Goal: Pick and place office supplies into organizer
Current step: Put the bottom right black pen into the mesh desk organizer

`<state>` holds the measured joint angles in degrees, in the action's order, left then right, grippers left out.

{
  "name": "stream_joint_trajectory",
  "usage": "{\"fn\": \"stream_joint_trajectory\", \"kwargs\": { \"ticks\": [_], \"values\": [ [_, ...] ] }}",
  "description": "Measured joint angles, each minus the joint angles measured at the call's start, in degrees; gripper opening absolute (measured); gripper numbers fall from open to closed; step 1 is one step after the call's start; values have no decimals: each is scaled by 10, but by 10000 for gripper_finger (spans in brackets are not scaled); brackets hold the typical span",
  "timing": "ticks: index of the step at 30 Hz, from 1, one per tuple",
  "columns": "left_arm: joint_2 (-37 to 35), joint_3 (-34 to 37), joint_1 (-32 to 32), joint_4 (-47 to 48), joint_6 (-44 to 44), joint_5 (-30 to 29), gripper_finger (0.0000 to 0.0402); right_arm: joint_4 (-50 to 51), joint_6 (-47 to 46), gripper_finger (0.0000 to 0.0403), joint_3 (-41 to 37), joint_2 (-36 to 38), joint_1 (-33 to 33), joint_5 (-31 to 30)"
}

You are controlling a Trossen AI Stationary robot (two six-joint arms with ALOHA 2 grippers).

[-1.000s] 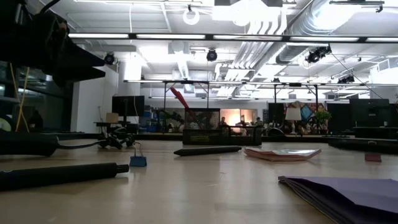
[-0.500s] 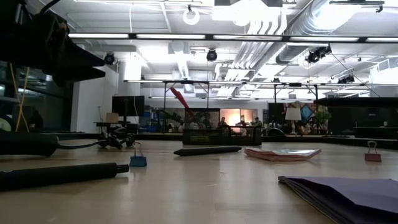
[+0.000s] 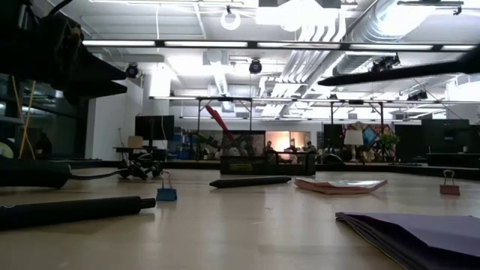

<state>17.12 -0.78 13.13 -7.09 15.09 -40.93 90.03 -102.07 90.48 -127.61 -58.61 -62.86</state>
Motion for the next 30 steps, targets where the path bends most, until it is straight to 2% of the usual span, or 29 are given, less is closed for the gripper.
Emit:
{"fn": "stream_joint_trajectory", "kwargs": {
  "ticks": [10, 19, 30],
  "values": [
    [0, 0, 0, 0, 0, 0, 232, 0, 152, 30, 1, 93, 65, -15],
    [0, 0, 0, 0, 0, 0, 232, 0, 299, 32, 1, 170, 144, 3],
    [0, 0, 0, 0, 0, 0, 232, -1, 452, 30, 1, 224, 252, 26]
  ]
}}
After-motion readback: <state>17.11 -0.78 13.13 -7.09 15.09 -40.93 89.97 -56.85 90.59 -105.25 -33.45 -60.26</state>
